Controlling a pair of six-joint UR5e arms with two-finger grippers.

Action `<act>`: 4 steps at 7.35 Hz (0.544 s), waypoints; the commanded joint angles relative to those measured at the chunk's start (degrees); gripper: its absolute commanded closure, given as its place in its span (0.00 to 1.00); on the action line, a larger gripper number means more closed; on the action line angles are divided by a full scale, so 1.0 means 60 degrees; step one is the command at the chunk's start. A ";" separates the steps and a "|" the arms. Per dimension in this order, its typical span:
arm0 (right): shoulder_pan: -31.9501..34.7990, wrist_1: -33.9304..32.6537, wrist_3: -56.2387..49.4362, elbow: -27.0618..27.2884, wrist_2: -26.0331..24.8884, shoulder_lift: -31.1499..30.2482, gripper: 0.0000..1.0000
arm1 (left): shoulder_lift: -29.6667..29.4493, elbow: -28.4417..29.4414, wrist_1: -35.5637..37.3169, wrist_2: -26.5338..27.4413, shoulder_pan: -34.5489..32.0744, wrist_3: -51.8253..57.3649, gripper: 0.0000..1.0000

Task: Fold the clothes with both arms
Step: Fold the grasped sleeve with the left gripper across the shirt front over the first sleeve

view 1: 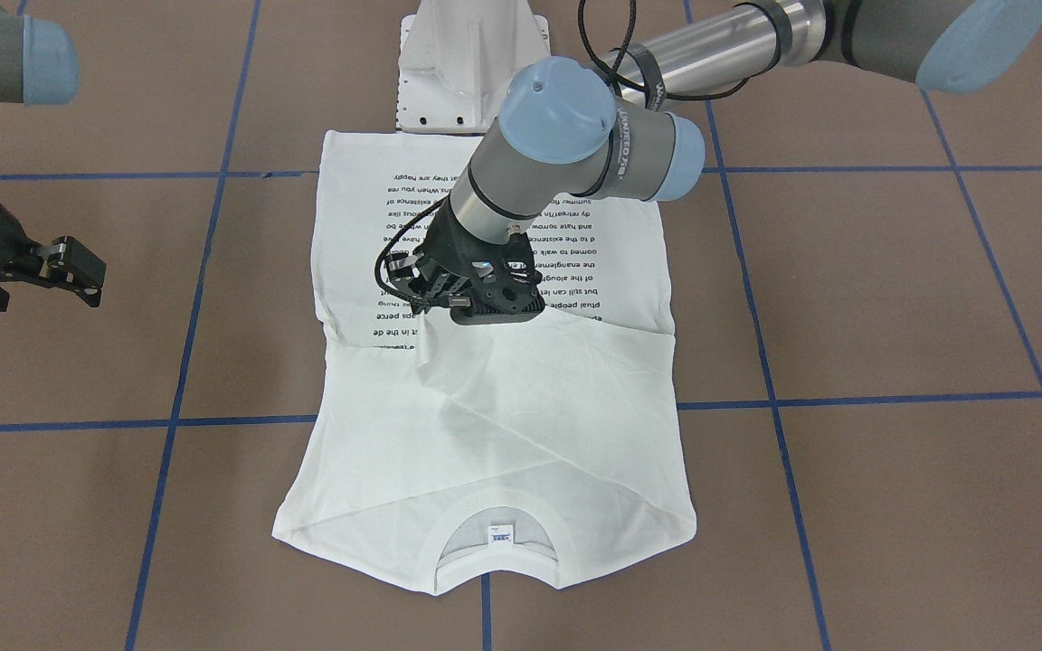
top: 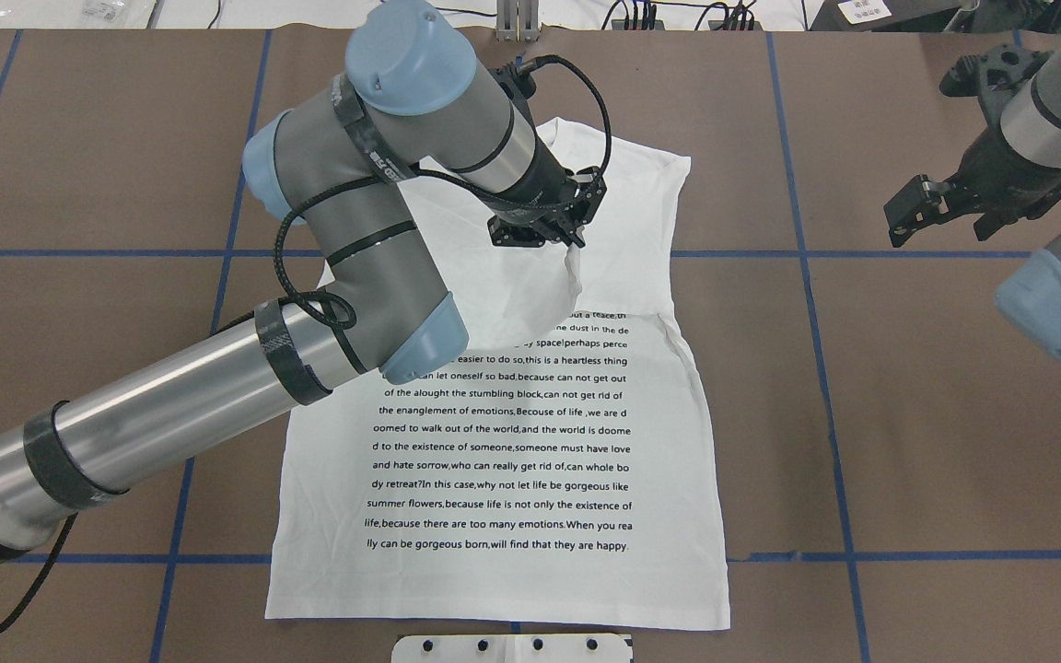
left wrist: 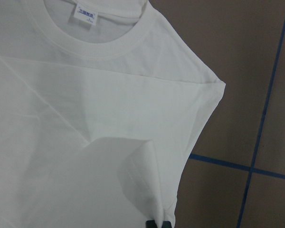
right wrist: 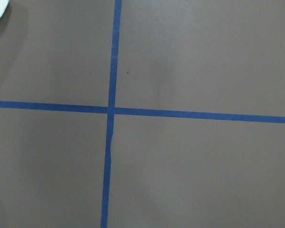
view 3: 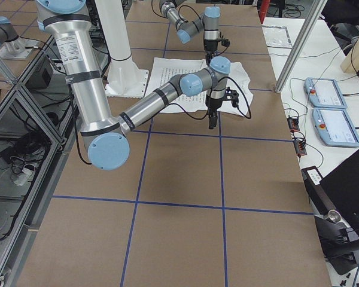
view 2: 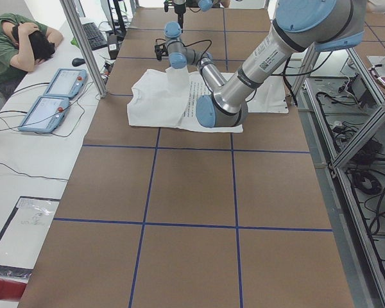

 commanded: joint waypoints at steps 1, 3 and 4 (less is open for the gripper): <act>0.0000 0.0006 0.0000 -0.0147 0.0006 0.0005 0.00 | 0.0012 0.0035 -0.0026 0.0474 0.0605 0.0015 1.00; 0.0000 -0.0008 0.0000 -0.0148 0.0006 0.0005 0.00 | 0.0027 0.0050 -0.0070 0.0726 0.0886 0.0014 1.00; 0.0000 -0.0008 0.0015 -0.0148 0.0020 0.0019 0.00 | 0.0027 0.0180 -0.0128 0.0727 0.0944 0.0015 1.00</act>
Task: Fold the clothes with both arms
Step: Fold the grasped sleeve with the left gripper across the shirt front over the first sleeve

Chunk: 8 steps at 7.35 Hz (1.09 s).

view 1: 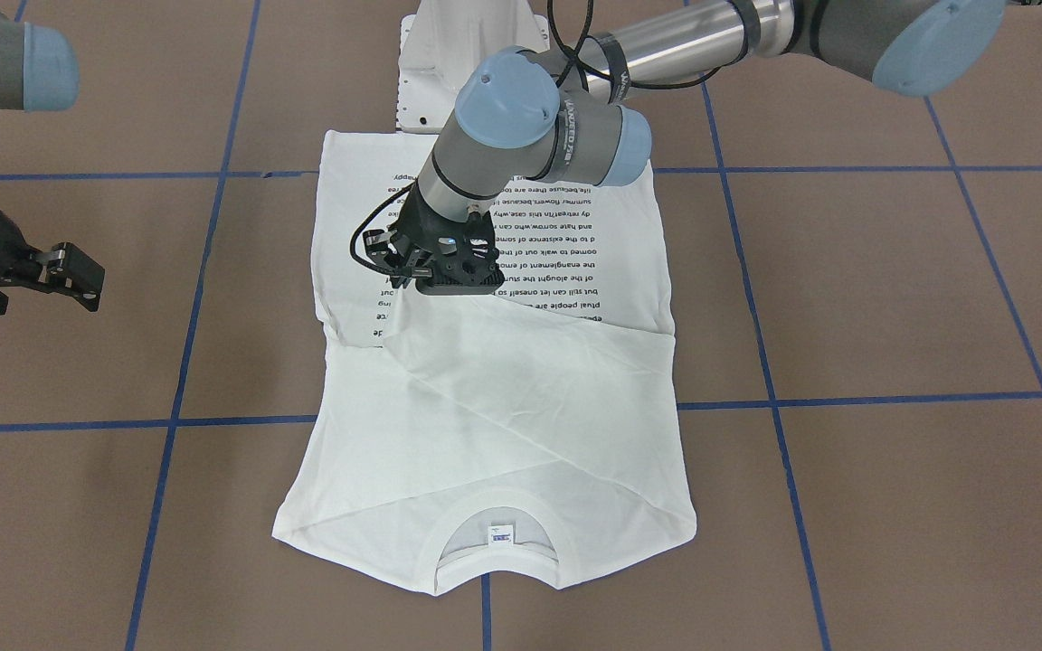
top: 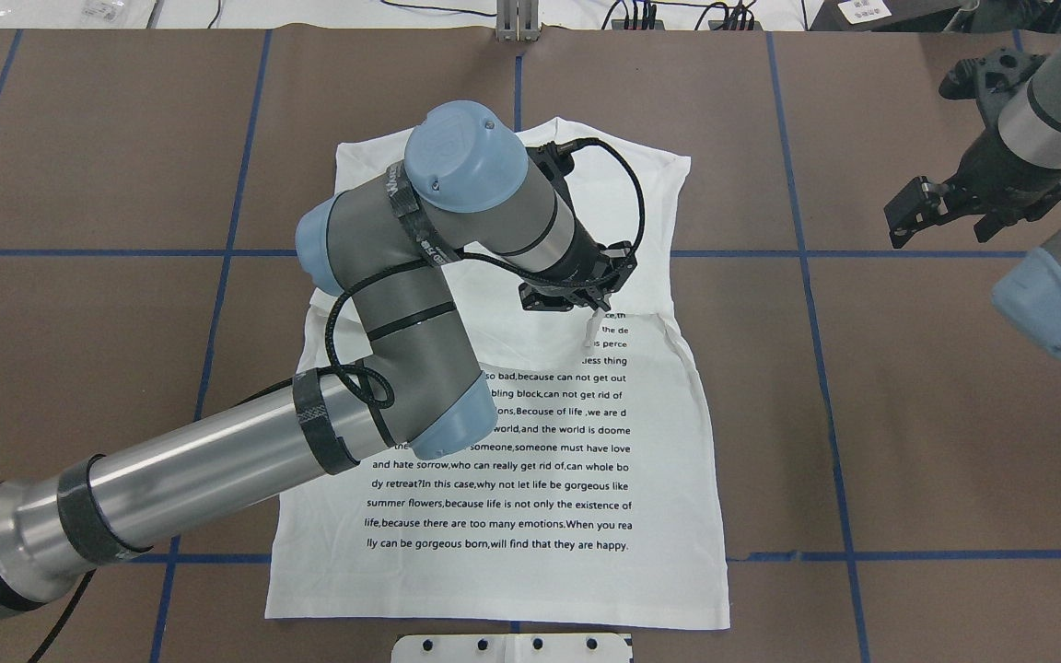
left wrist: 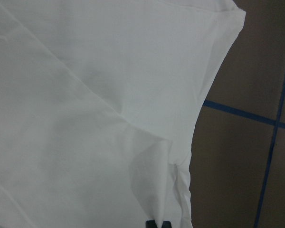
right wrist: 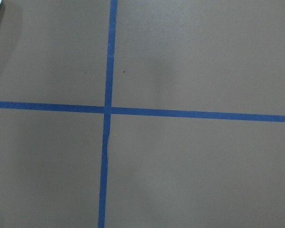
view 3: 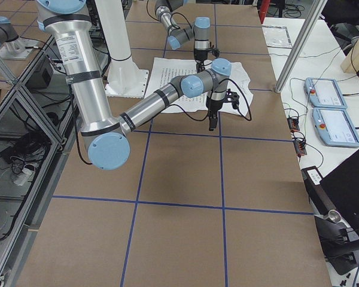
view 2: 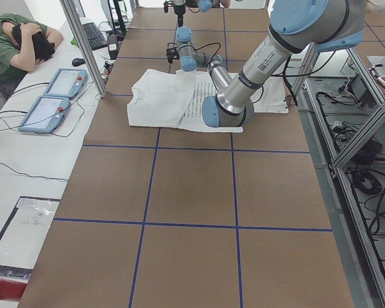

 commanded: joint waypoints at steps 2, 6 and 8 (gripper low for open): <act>-0.0015 0.0010 -0.0003 0.0021 0.0098 0.0008 0.00 | 0.0005 0.0116 -0.0801 0.0070 0.0315 -0.0041 0.00; -0.0175 0.0752 0.0983 0.0123 0.0085 -0.0064 0.00 | 0.0734 -0.0146 -0.0717 0.0173 -0.0077 0.0237 0.00; -0.1195 0.1749 0.3046 0.0763 -0.0235 -0.0312 0.00 | 0.2224 -0.1749 0.0081 0.0172 -0.0413 0.0965 0.00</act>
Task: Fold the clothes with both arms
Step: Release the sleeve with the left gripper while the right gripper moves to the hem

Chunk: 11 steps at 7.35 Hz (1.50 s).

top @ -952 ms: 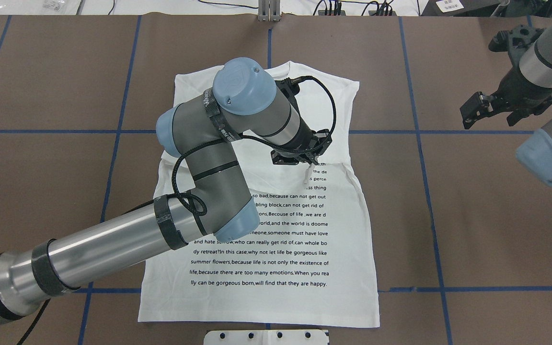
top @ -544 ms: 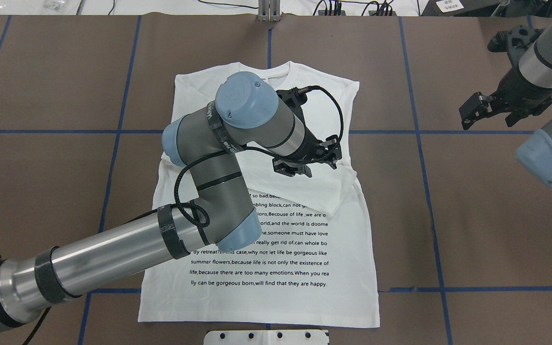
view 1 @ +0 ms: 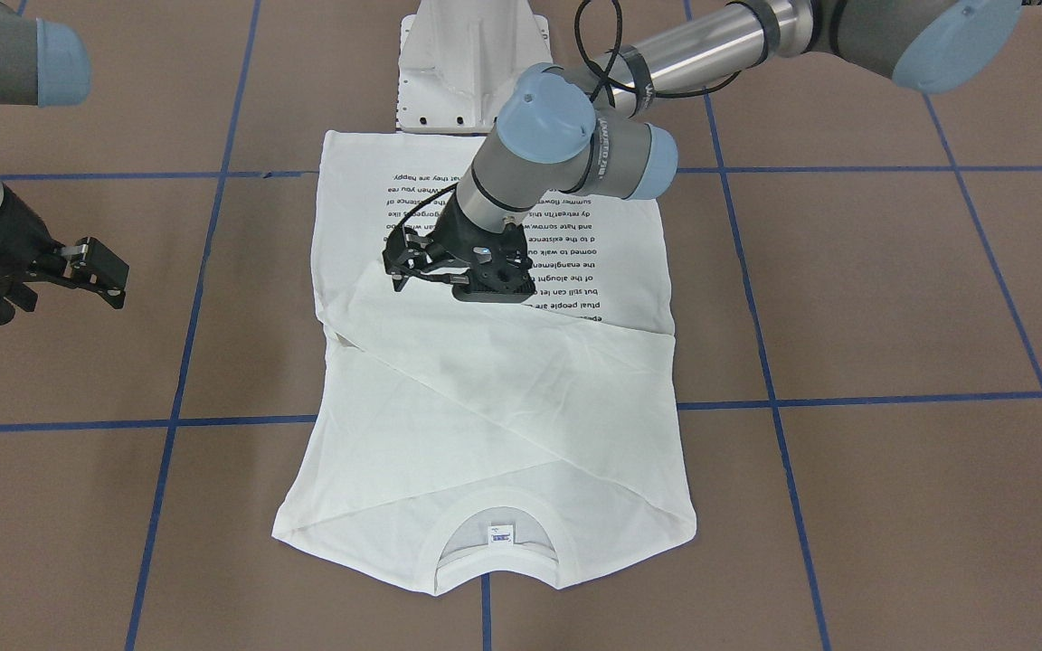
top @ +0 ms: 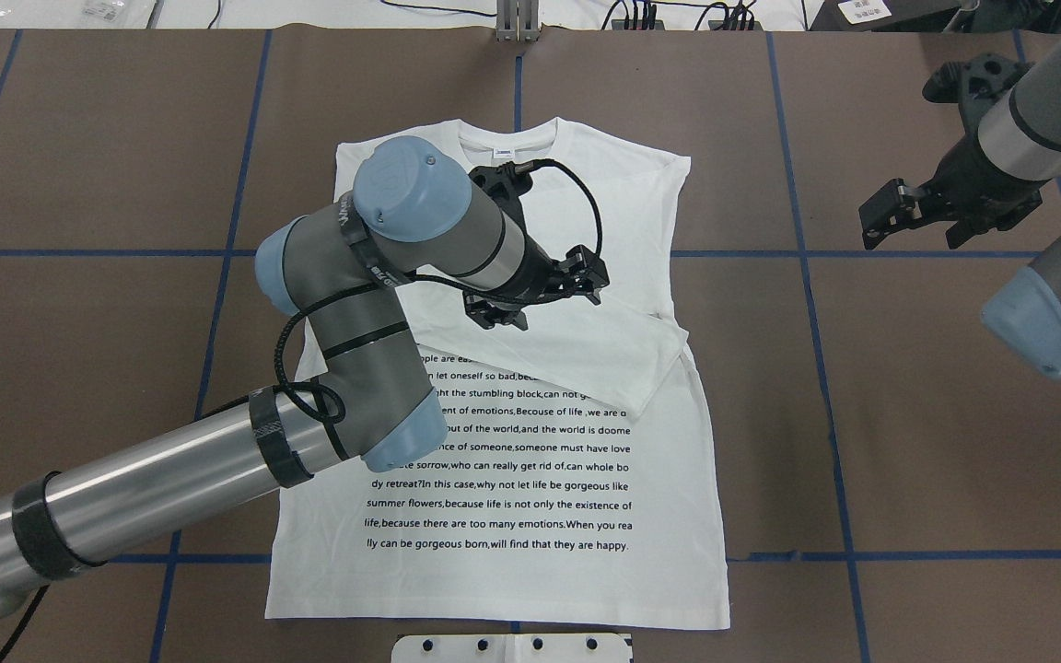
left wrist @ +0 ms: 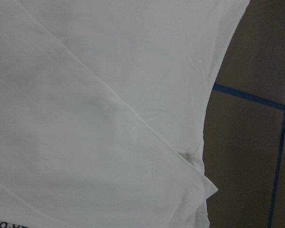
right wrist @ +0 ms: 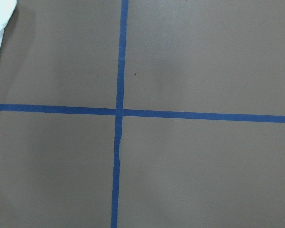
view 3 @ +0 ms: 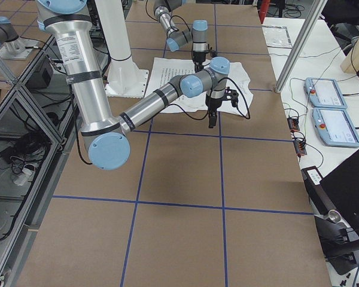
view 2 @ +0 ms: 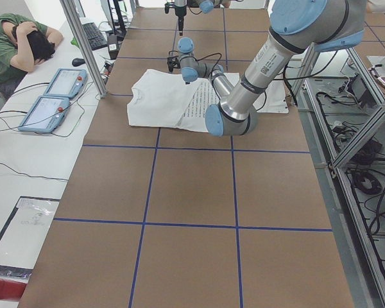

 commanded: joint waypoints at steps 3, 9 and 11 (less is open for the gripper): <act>-0.2547 0.1174 0.3487 0.2047 -0.1230 -0.1264 0.00 | 0.3367 -0.4459 0.2292 0.0464 -0.0246 0.1882 0.00; -0.8188 0.2688 0.8049 0.2433 -0.5218 -0.2031 0.00 | 0.5808 -0.6533 0.2321 0.1083 0.0062 0.1868 0.01; -0.8543 0.2426 0.8241 0.2360 -0.5203 -0.2046 0.00 | 0.5809 -0.6564 0.2321 0.1083 0.0135 0.1854 0.01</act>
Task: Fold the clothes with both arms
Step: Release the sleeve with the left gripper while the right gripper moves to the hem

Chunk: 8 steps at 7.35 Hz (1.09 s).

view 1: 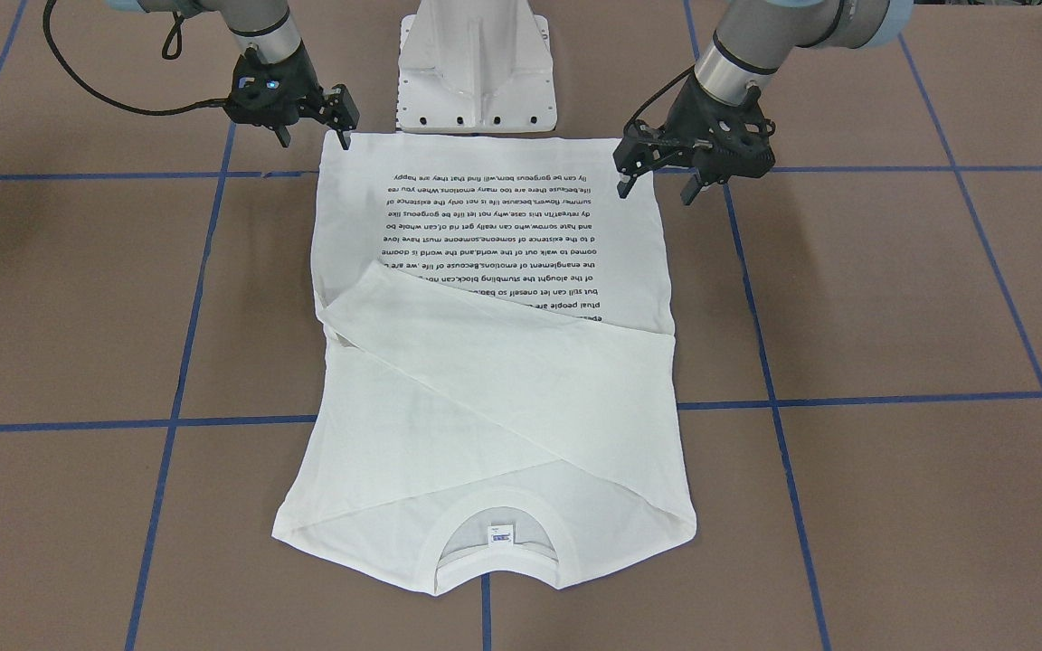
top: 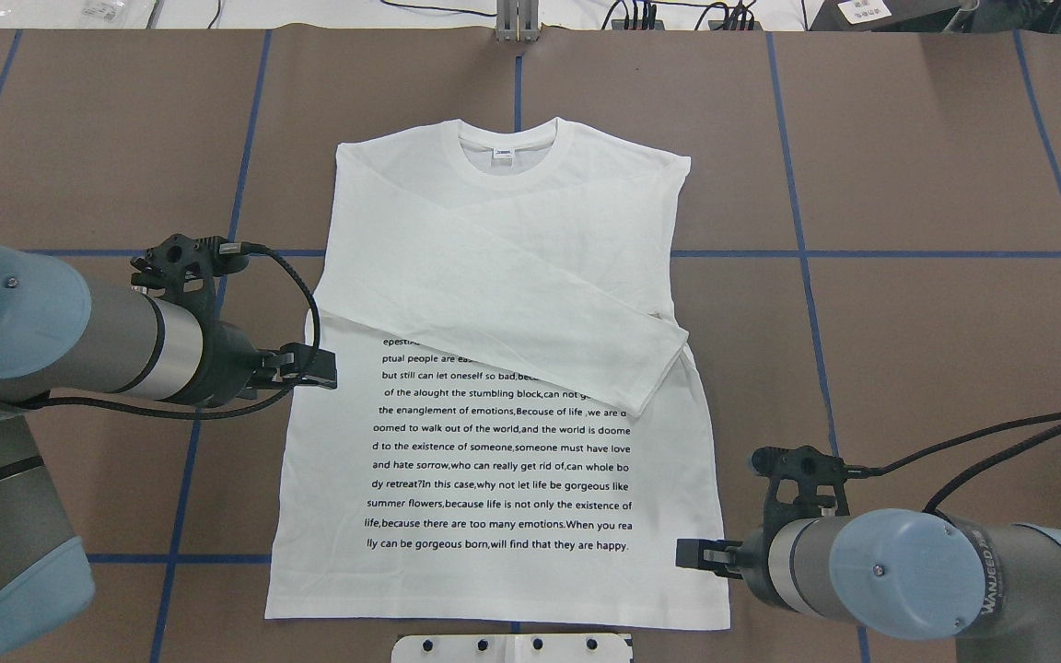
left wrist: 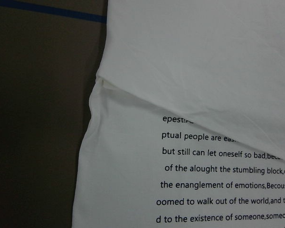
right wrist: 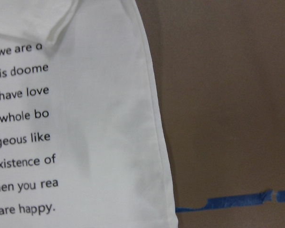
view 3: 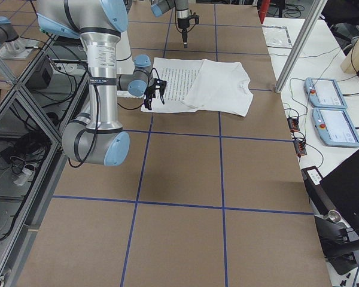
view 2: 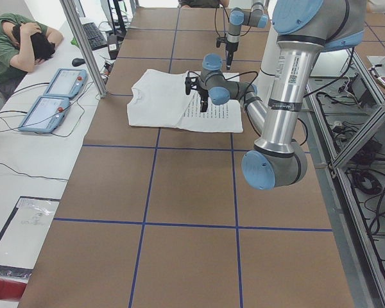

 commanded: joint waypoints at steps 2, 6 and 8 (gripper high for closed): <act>-0.0410 -0.0293 0.0112 -0.0268 0.0041 0.0064 0.02 | 0.0022 -0.0027 0.0002 0.0007 0.0060 -0.0036 0.01; -0.0586 -0.0279 0.0112 -0.0665 0.0085 0.0270 0.11 | 0.0007 -0.0027 0.0002 0.0007 0.0074 -0.0051 0.01; -0.0586 -0.0279 0.0127 -0.0694 0.0085 0.0314 0.17 | 0.0007 -0.0013 0.0002 0.0007 0.0074 -0.0051 0.01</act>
